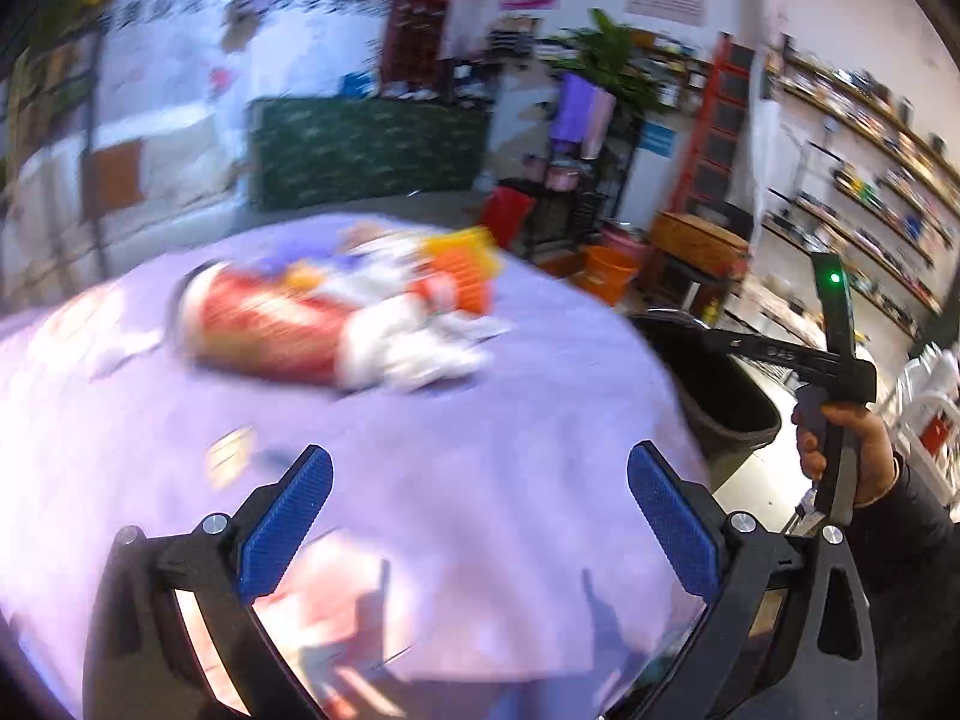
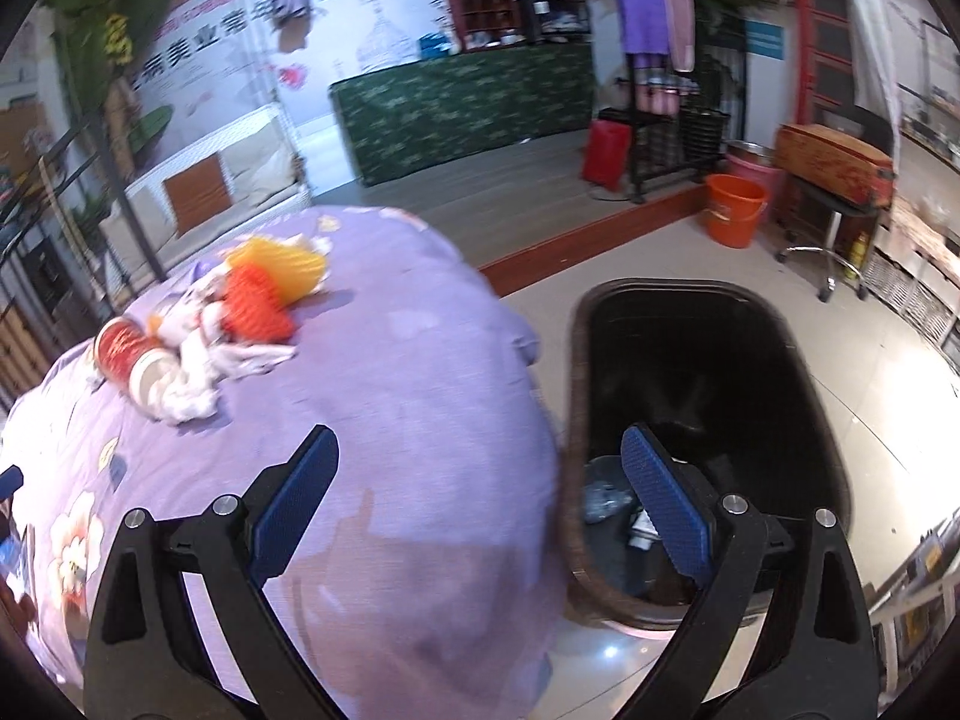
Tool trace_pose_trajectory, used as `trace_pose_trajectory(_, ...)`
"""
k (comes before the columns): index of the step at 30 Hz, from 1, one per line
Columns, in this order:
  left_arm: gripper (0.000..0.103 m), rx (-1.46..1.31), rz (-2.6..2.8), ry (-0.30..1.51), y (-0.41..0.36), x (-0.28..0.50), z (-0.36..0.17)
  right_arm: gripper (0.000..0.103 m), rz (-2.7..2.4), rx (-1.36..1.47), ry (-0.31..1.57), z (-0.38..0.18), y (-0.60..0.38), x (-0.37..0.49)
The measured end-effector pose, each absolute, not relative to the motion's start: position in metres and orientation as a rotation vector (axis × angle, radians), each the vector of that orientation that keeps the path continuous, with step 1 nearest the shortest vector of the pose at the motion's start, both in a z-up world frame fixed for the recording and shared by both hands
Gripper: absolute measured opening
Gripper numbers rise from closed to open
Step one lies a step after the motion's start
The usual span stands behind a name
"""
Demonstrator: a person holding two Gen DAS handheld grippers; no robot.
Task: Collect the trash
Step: 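Move both tools back over the bedspread, then grasp the red CHAGEE cup with the right gripper while the left grasps the crumpled paper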
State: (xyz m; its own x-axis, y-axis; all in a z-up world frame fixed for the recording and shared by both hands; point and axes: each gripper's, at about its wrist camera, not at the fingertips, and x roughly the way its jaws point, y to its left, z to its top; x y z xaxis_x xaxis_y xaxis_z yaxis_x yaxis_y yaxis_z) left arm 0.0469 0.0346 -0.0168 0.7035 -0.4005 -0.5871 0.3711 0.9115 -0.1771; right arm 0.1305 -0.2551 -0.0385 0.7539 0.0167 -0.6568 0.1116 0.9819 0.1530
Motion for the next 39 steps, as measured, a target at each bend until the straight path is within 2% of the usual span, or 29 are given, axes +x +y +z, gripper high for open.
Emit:
trace_pose_trajectory(6,0.097,-0.084,-0.307,0.677,0.141,0.014,-0.026,0.094,0.028,0.152,0.779,-0.047,-0.21,0.145)
trace_pose_trajectory(12,0.097,-0.117,-0.296,0.723,0.194,0.028,-0.05,0.094,0.08,0.134,0.761,-0.032,-0.166,0.153)
trace_pose_trajectory(18,0.097,-0.103,-0.234,0.667,0.238,0.046,-0.051,0.094,0.128,0.087,0.697,-0.007,-0.118,0.16)
trace_pose_trajectory(23,0.097,-0.059,-0.255,0.566,0.239,0.057,-0.015,0.097,0.257,-0.027,0.682,0.0,-0.06,0.178)
trace_pose_trajectory(27,0.097,-0.045,-0.275,0.579,0.227,0.074,0.0,0.097,0.381,-0.201,0.66,0.0,0.0,0.196)
trace_pose_trajectory(36,0.097,-0.008,-0.259,0.683,0.214,0.116,-0.024,0.097,0.561,-0.558,0.708,-0.027,0.094,0.261)
trace_pose_trajectory(39,0.097,-0.032,-0.248,0.715,0.22,0.128,-0.028,0.093,0.604,-0.651,0.757,-0.04,0.112,0.276)
